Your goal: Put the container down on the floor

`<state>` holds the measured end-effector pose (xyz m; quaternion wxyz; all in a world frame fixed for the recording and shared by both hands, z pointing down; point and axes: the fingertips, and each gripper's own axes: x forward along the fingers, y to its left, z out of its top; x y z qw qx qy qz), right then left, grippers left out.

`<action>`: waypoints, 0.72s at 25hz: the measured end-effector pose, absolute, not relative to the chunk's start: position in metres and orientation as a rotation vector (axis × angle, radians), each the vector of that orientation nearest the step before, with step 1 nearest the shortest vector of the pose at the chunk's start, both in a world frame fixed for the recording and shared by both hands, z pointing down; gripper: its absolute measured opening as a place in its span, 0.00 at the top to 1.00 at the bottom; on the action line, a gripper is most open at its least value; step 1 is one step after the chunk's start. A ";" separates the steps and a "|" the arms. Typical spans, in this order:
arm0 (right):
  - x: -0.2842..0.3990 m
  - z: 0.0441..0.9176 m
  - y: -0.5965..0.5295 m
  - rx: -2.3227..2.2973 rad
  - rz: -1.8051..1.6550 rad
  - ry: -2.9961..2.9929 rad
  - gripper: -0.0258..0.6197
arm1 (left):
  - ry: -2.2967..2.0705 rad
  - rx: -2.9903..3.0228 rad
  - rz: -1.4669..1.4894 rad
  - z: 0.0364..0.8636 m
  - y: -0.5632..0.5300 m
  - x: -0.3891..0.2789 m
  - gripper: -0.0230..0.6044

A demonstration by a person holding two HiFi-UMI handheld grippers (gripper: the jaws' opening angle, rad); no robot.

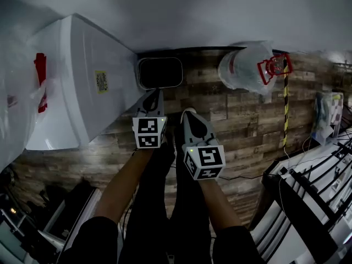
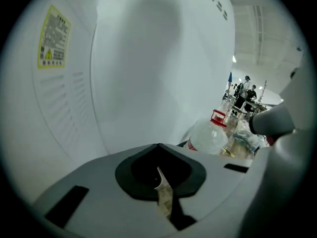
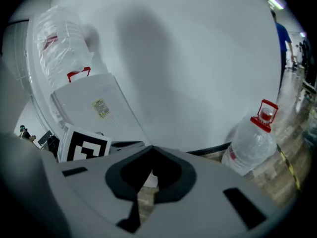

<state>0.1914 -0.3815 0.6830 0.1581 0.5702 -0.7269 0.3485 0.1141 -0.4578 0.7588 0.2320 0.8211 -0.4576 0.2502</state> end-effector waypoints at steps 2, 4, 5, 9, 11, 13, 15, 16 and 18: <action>0.189 0.667 -0.380 1.632 0.988 -2.087 0.95 | -1.250 2.238 0.667 0.738 -0.449 0.116 0.94; 0.185 0.648 -0.379 1.630 0.971 -2.101 0.95 | -1.243 2.241 0.657 0.714 -0.441 0.116 0.94; 0.184 0.637 -0.378 1.631 0.963 -2.108 0.95 | -1.241 2.251 0.657 0.701 -0.436 0.116 0.94; 0.182 0.595 -0.372 1.653 0.949 -2.127 0.95 | -1.219 2.300 0.659 0.650 -0.418 0.119 0.94; 0.182 0.576 -0.369 1.669 0.947 -2.123 0.95 | -1.198 2.317 0.653 0.628 -0.410 0.120 0.94; 0.183 0.555 -0.367 1.688 0.939 -2.123 0.95 | -1.182 2.336 0.642 0.604 -0.403 0.122 0.94; 0.181 0.531 -0.362 1.702 0.926 -2.134 0.95 | -1.177 2.354 0.636 0.582 -0.394 0.122 0.94; 0.179 0.519 -0.360 1.708 0.915 -2.144 0.95 | -1.180 2.361 0.634 0.572 -0.390 0.122 0.94; 0.176 0.495 -0.360 1.709 0.877 -2.172 0.95 | -1.200 2.366 0.630 0.553 -0.387 0.120 0.94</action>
